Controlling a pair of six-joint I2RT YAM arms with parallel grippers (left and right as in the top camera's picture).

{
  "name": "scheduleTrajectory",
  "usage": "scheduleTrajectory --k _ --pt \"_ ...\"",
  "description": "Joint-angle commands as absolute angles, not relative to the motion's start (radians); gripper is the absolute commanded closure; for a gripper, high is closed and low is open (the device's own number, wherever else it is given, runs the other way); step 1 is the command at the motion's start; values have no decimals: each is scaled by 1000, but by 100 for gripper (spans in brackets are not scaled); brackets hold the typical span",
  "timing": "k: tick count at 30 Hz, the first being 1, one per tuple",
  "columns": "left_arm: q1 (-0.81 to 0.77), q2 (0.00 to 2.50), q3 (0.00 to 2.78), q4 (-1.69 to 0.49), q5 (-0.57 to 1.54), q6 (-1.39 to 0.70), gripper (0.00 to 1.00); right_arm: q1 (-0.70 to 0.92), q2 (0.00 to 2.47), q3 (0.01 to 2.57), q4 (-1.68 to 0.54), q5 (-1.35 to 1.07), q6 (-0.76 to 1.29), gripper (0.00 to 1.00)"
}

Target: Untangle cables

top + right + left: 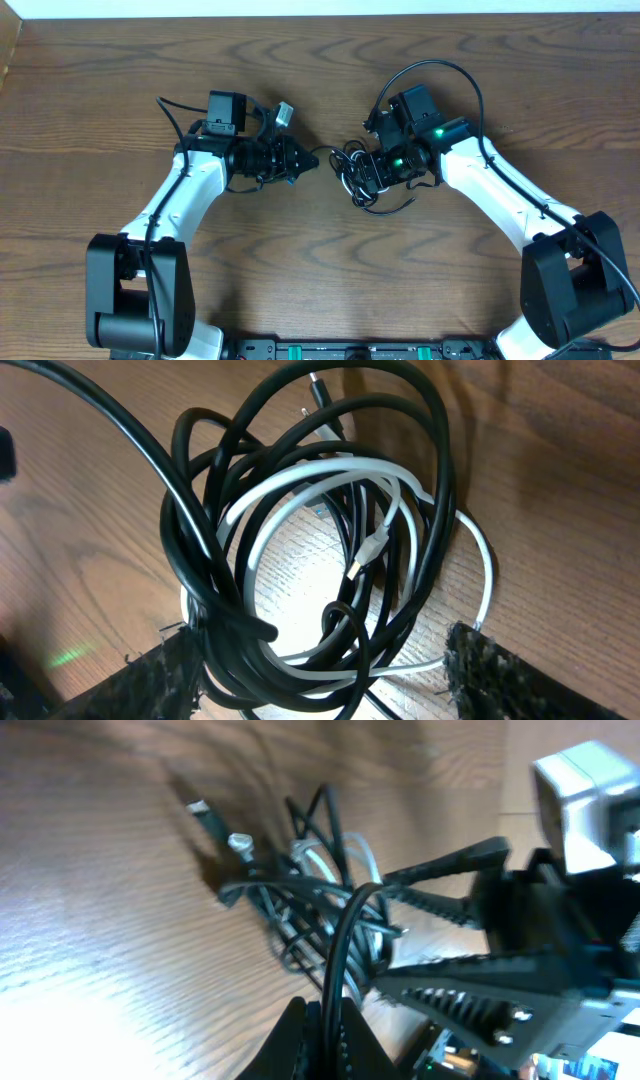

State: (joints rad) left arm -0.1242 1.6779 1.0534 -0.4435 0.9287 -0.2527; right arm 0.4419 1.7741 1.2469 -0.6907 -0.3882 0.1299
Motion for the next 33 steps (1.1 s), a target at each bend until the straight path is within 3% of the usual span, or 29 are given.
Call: scheduleTrajectory --k 1,10,16,25,30,33 --pt "-118 1678 1055 -488 824 -218 92 440 1770 1245 -686 -396 141 28" --pt "-118 1678 1052 -694 422 -218 92 440 1770 1240 -698 -451 118 43" --pt "-119 1679 1034 -709 414 -218 92 452 1770 1214 -692 -458 119 59" --pt "-161 1679 1034 -625 440 -226 92 517 1770 1163 -625 -477 118 62" --pt "-218 1680 1034 -551 440 -260 92 530 1770 1162 -605 -477 119 78" --pt "-245 1680 1034 -495 431 -264 92 537 1770 1154 -580 -472 130 80"
